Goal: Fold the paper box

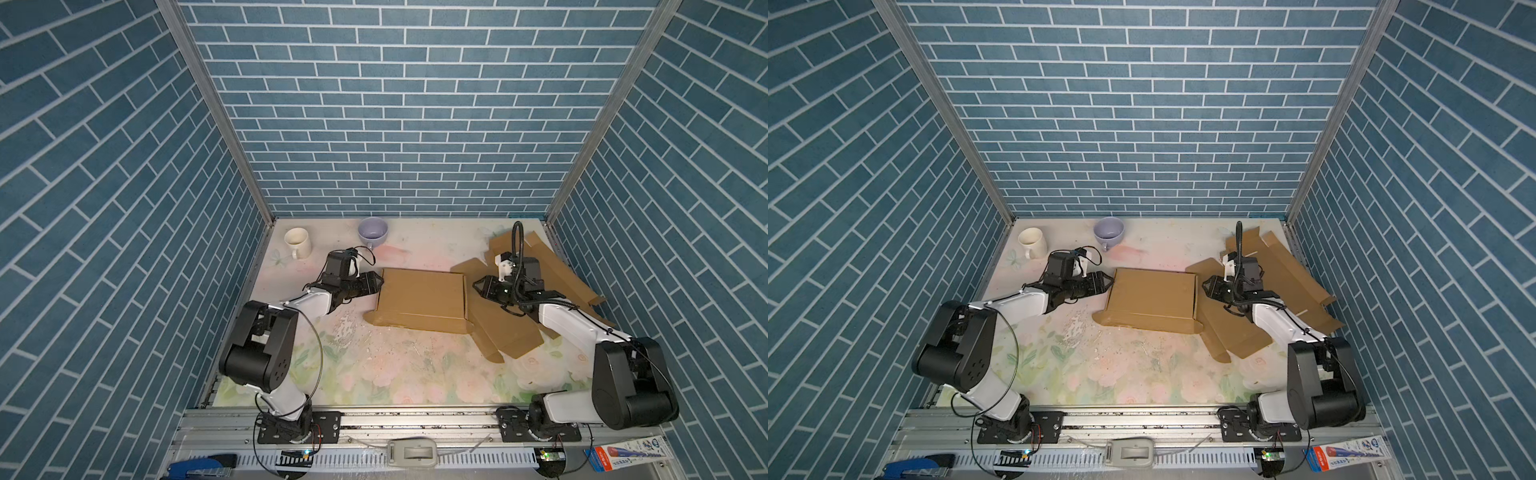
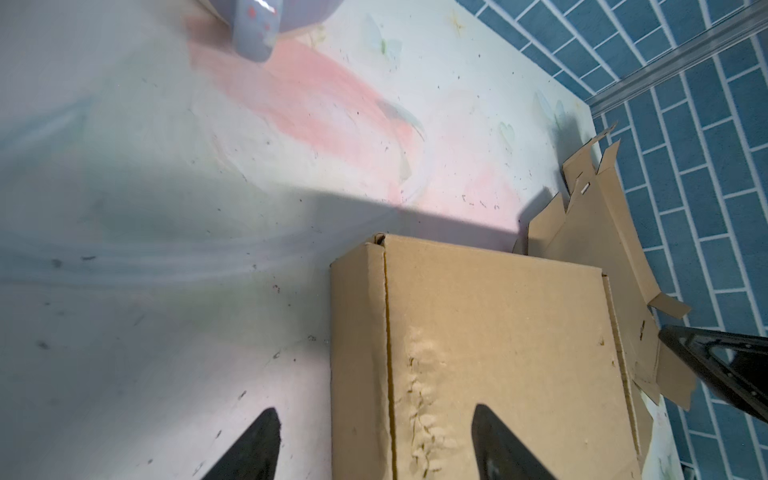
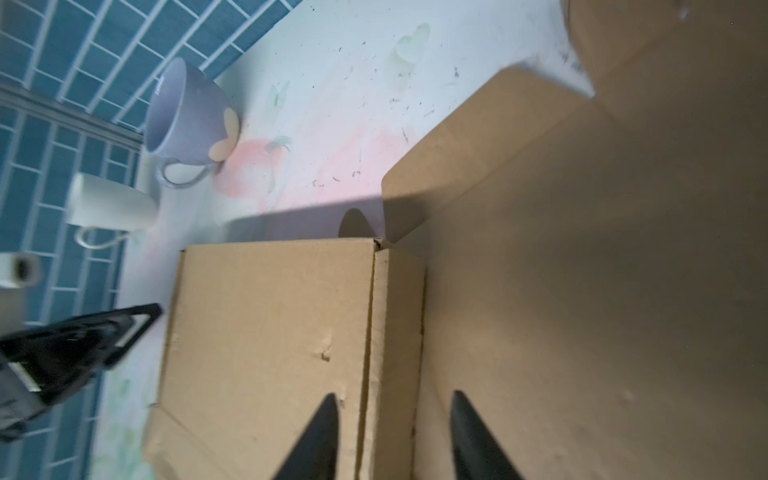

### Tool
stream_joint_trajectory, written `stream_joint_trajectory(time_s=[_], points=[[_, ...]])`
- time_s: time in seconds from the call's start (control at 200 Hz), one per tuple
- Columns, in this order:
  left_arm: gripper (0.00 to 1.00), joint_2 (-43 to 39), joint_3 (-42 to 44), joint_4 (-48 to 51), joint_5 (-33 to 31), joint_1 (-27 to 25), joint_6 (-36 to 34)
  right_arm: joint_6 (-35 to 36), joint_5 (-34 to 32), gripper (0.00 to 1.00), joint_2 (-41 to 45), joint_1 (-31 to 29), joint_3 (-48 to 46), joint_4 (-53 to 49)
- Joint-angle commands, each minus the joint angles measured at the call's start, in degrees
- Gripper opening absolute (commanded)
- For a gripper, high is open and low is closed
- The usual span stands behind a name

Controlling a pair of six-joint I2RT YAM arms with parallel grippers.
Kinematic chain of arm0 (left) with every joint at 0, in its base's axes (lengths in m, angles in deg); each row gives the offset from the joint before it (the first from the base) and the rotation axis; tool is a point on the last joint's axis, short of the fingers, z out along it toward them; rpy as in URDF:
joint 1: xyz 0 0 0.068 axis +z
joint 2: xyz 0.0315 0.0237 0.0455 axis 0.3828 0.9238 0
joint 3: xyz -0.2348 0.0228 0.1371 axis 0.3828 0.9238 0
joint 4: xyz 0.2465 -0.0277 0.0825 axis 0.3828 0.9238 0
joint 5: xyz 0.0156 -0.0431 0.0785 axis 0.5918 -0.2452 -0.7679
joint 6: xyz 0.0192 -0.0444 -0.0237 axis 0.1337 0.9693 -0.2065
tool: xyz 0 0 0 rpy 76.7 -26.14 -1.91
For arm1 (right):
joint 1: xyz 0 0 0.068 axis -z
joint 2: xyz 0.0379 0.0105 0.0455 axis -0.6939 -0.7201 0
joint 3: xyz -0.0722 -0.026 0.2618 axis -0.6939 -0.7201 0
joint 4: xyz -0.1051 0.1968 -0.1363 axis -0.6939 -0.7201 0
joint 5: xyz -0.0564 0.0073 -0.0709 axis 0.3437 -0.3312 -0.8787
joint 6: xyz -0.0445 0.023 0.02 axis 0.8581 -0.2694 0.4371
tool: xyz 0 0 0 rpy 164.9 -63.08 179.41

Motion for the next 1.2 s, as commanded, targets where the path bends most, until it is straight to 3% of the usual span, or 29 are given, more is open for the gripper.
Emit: stream_joint_trajectory(time_s=[0.0,0.2,0.655,0.905,1.195], points=[[0.75,2.67,-1.24,-3.07,3.85,0.26,3.04,-5.56,10.82,0.67,-4.52,1.06,-1.83,4.71],[0.69,5.63,-0.75,-4.96,4.34,0.43,4.29,-8.69,14.42,0.74,-11.65,0.97,-1.92,10.29],[0.54,9.76,4.39,-8.63,5.13,3.09,7.29,-14.64,18.80,0.73,-20.56,-4.28,-0.08,19.48],[0.56,8.49,5.83,-10.73,6.63,3.94,9.00,-21.13,19.29,0.55,-18.65,-5.77,0.03,24.67],[0.68,-3.91,7.68,-9.89,7.15,6.71,12.00,-27.37,18.90,0.43,-13.37,-5.52,1.53,18.42]])
